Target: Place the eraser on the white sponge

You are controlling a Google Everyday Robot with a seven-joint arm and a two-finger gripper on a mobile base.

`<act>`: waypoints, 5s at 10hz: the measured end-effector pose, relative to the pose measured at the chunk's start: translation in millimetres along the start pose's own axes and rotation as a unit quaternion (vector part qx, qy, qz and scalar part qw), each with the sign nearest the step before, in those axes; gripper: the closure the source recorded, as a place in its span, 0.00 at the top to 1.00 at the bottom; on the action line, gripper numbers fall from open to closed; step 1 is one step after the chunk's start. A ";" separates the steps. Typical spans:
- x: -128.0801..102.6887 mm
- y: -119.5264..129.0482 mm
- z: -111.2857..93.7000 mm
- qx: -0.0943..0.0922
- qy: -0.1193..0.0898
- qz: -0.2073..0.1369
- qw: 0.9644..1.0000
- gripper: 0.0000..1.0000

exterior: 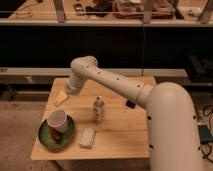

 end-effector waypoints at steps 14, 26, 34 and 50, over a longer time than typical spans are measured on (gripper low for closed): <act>-78.7 141.6 -266.3 -0.318 0.144 0.263 0.899 0.80; -176.4 220.7 -256.2 -0.351 0.140 0.462 0.803 0.80; -226.8 306.6 -137.6 -0.299 0.122 0.627 0.709 0.80; -229.3 346.1 -84.6 -0.209 0.027 0.532 0.820 0.33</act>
